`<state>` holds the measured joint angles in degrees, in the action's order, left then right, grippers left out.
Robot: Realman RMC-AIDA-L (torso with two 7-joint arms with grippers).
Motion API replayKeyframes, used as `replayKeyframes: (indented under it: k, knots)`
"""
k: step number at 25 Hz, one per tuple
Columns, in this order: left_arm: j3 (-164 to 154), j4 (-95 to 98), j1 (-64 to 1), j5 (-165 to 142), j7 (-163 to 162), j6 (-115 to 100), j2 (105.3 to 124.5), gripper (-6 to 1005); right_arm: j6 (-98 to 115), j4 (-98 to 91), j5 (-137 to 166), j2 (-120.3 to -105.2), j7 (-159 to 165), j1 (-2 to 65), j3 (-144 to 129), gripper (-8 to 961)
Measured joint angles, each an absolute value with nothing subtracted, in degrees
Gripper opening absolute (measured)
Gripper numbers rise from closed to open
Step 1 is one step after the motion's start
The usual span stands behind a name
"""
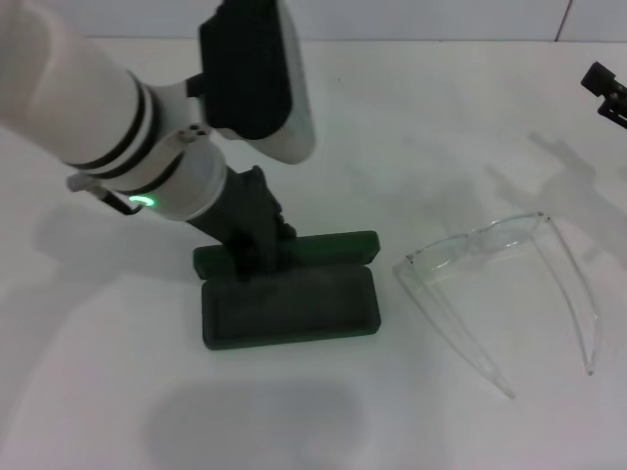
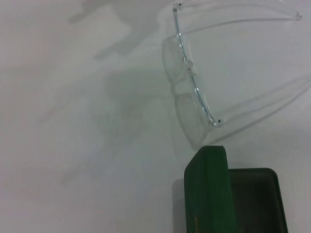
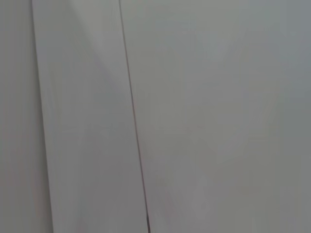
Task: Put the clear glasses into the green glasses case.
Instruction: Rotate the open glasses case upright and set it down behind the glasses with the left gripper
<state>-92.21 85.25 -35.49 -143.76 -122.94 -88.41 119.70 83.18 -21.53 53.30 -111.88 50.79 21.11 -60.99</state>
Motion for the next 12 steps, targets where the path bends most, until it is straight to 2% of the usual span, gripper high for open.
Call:
replayKeyframes:
  k: [12]
  knots:
    - [-96.21, 78.84, -41.96, -143.22, -121.73, -83.01, 119.87, 216, 85.25, -21.15, 53.35, -112.27, 49.41, 18.73, -60.82, 869]
